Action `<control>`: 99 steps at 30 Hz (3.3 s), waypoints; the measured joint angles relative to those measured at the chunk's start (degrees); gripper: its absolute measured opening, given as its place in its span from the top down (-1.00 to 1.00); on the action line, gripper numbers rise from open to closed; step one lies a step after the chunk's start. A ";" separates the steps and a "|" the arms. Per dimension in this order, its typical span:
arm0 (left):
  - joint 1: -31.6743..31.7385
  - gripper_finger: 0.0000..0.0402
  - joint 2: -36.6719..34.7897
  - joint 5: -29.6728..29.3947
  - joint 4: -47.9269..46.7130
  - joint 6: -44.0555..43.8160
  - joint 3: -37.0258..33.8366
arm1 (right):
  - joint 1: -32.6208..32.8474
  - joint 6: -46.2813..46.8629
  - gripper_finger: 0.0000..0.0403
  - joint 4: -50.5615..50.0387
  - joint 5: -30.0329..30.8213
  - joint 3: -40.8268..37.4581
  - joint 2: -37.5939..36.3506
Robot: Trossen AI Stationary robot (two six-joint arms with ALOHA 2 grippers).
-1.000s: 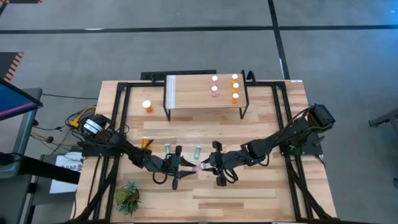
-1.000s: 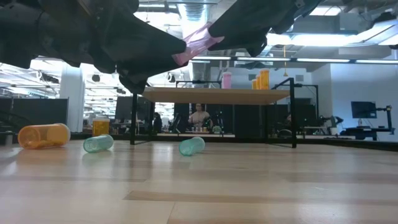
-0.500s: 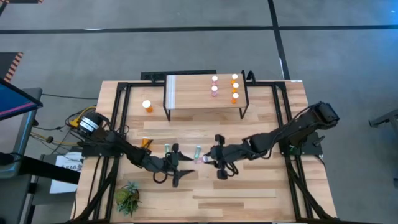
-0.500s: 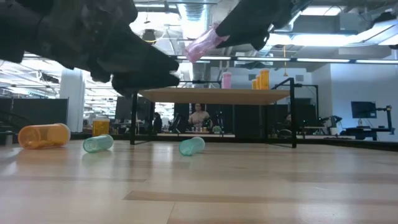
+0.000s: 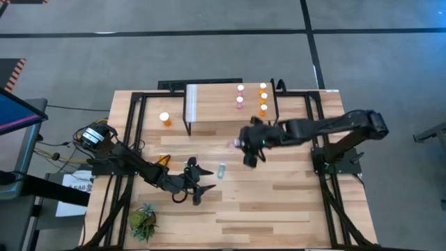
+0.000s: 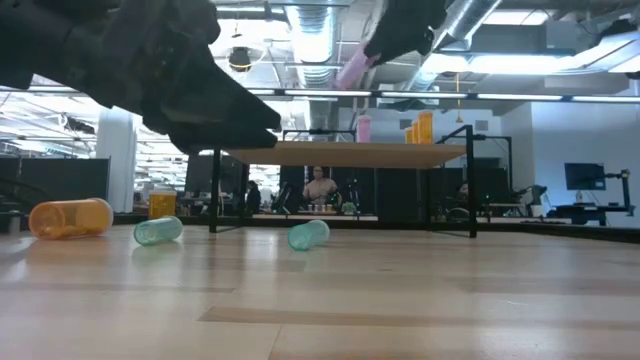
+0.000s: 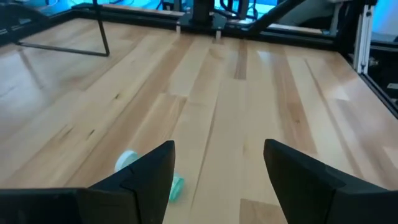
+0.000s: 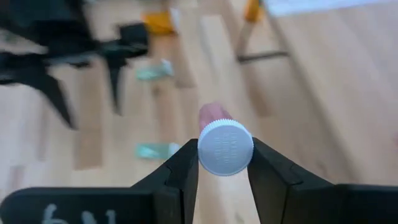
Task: Pick and place medicine bottles onto shelf by color
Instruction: Put the pink pill bottle on the shelf
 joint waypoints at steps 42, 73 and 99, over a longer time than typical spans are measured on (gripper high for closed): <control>1.09 -0.17 0.02 3.47 0.03 -1.38 0.17 | -22.59 -11.03 0.25 -38.04 -11.86 35.41 18.92; 0.87 -0.17 0.04 3.57 -1.50 -1.88 0.15 | -25.43 -16.62 0.26 -45.73 -9.48 42.98 27.98; 0.87 -0.17 0.04 3.56 -1.52 -1.97 0.15 | -25.41 -15.42 0.07 -44.81 -10.62 42.94 27.98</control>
